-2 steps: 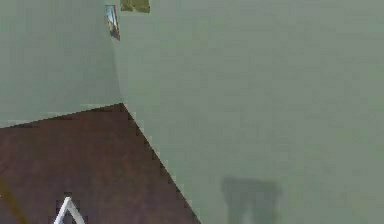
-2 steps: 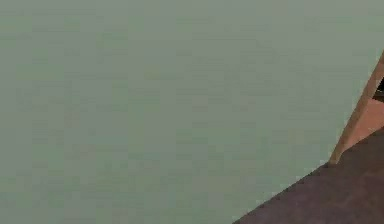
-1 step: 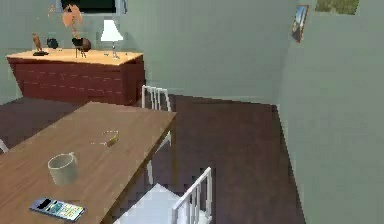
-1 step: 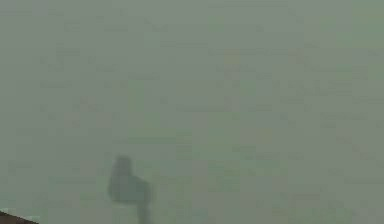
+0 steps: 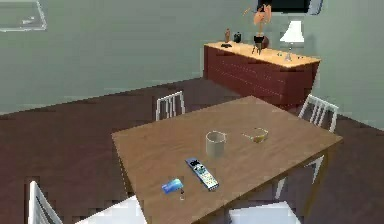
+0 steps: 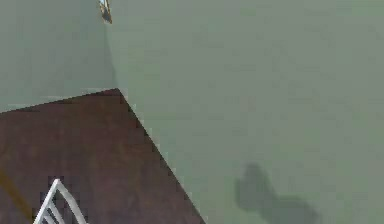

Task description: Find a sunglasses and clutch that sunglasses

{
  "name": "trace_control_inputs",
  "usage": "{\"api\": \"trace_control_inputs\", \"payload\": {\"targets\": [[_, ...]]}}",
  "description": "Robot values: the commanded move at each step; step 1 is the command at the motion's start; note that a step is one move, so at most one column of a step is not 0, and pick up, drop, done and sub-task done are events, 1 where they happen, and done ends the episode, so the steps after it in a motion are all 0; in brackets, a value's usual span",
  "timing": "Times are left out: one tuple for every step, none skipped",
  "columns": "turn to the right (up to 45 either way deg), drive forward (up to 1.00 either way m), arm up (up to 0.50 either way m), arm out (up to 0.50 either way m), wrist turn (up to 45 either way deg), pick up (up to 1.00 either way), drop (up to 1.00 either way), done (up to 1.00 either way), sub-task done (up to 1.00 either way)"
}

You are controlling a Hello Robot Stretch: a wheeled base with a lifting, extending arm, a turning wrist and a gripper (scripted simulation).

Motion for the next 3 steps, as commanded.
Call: {"api": "trace_control_inputs", "payload": {"targets": [[-45.0,0.00,0.00,0.00,0.0,0.00,0.00,0.00,0.00],[-24.0,0.00,0.00,0.00,0.0,0.00,0.00,0.00,0.00],[-3.0,0.00,0.00,0.00,0.0,0.00,0.00,0.00,0.00]]}}
